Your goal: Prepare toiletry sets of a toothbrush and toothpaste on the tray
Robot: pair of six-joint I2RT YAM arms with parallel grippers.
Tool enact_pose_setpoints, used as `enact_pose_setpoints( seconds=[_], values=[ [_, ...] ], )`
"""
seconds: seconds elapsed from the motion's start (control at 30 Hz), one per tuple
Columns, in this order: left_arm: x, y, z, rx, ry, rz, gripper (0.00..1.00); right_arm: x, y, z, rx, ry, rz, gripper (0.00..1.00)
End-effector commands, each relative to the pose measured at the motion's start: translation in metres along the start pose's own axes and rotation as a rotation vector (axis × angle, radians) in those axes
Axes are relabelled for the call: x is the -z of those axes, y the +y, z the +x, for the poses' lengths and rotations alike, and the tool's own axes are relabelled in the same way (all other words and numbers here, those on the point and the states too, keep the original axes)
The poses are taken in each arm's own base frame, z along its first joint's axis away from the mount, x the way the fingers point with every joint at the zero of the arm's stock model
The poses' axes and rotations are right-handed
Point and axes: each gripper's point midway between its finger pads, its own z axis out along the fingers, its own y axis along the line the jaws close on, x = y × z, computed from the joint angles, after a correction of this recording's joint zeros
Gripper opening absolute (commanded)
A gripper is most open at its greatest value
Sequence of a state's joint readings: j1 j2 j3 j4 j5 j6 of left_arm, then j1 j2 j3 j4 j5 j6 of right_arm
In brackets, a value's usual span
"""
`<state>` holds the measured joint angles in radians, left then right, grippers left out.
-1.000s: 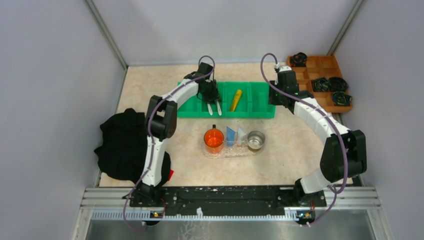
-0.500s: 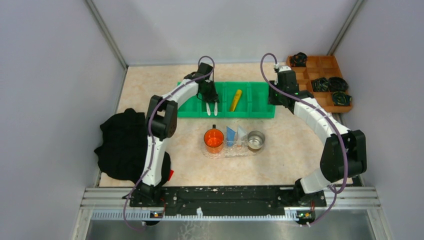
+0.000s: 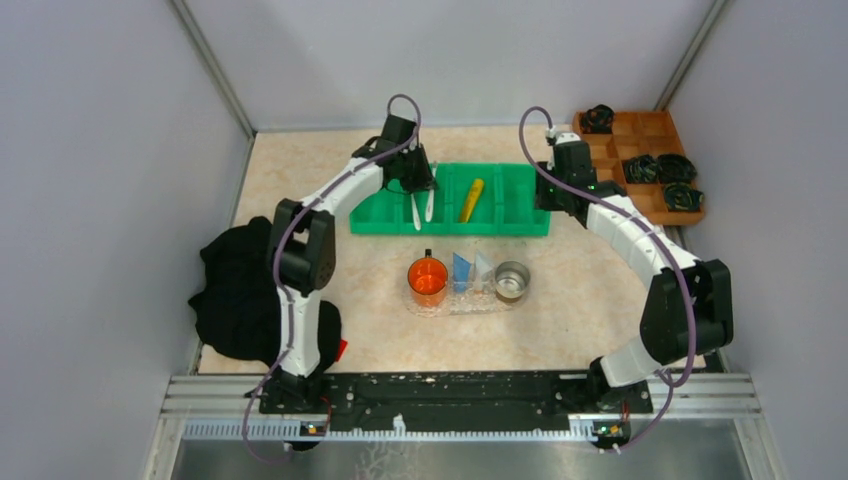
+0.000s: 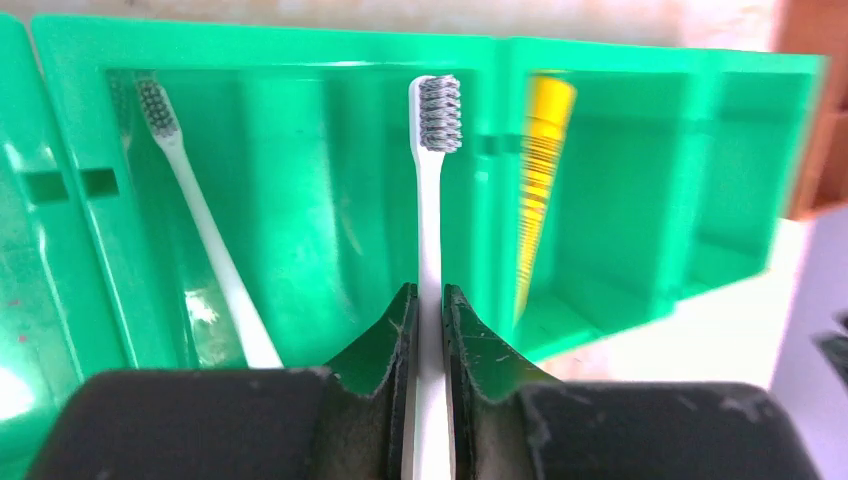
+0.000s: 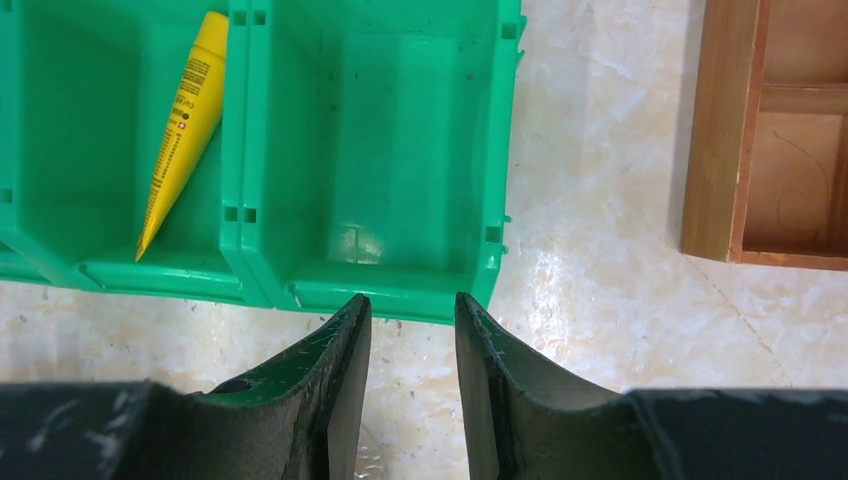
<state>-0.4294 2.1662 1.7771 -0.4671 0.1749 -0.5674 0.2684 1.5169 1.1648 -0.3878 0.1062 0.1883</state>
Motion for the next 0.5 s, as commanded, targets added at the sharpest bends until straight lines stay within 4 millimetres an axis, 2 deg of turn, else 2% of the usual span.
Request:
enact_pose_setpoints(
  seconds=[0.0,0.13,0.27,0.37,0.47],
  values=[
    [0.057,-0.050,-0.037,-0.075,-0.156,0.186,0.16,0.011,0.009,-0.014,-0.014,-0.050,-0.027,0.36],
    [0.099,-0.092,-0.038,-0.169,-0.227,0.388,0.16,0.024,0.010,-0.017,-0.029,-0.079,-0.036,0.36],
    [0.134,-0.138,-0.024,-0.307,-0.293,0.585,0.18,0.042,0.007,-0.024,-0.050,-0.122,-0.027,0.36],
    [0.154,-0.172,-0.001,-0.413,-0.309,0.763,0.20,0.058,0.002,-0.029,-0.065,-0.154,-0.010,0.36],
    [0.169,-0.200,0.024,-0.510,-0.312,0.926,0.17,0.078,-0.004,-0.034,-0.084,-0.188,0.011,0.36]
  ],
)
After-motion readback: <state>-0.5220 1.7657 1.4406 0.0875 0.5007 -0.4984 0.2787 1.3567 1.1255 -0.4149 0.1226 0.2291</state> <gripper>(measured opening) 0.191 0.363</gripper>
